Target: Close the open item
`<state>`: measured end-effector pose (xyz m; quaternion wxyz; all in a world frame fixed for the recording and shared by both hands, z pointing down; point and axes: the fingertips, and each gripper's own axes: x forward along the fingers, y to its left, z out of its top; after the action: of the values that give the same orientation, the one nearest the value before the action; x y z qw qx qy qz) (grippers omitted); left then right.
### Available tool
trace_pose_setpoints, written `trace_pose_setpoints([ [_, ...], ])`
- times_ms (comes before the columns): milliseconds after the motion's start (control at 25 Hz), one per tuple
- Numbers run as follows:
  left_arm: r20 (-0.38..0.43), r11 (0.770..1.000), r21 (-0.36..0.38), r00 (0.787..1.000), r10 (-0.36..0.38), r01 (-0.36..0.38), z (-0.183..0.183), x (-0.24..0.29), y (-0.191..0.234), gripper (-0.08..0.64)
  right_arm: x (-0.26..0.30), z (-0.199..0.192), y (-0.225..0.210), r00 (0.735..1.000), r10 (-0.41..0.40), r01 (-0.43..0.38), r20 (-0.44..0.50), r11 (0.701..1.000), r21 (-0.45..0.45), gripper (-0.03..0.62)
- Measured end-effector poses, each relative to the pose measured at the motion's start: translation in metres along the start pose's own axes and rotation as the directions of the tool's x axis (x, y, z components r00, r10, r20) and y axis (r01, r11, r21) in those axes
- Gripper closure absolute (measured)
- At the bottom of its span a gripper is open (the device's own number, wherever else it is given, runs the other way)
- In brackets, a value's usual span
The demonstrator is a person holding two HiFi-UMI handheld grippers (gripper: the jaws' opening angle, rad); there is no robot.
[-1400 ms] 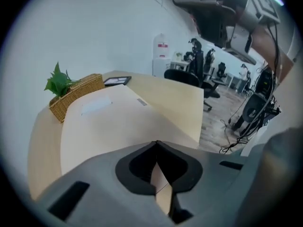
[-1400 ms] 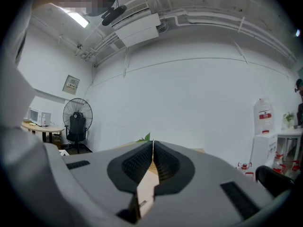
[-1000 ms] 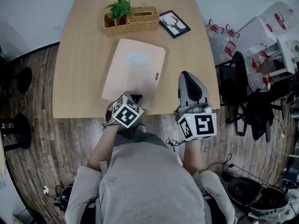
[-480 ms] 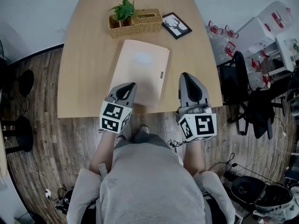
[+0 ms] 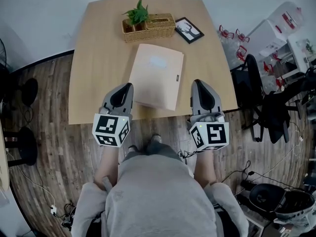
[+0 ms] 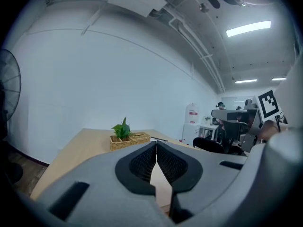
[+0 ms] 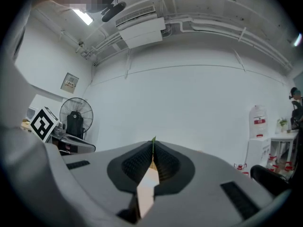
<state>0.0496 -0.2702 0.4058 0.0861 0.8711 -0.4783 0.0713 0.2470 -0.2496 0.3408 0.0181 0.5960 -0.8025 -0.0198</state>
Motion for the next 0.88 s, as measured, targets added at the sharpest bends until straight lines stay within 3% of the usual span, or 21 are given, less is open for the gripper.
trace_pose_setpoints([
  [480,0.160,0.999,0.024,0.987,0.025,-0.029,0.049,-0.074,0.016,0.550,-0.039,0.024,0.035,0.996,-0.074,0.075,0.038,0.997,-0.027,0.578],
  [880,0.216,0.999,0.033,0.976,0.010,-0.017,0.065,-0.115,0.021,0.551,-0.071,0.037,0.059,0.990,-0.128,0.130,0.065,0.991,-0.040,0.578],
])
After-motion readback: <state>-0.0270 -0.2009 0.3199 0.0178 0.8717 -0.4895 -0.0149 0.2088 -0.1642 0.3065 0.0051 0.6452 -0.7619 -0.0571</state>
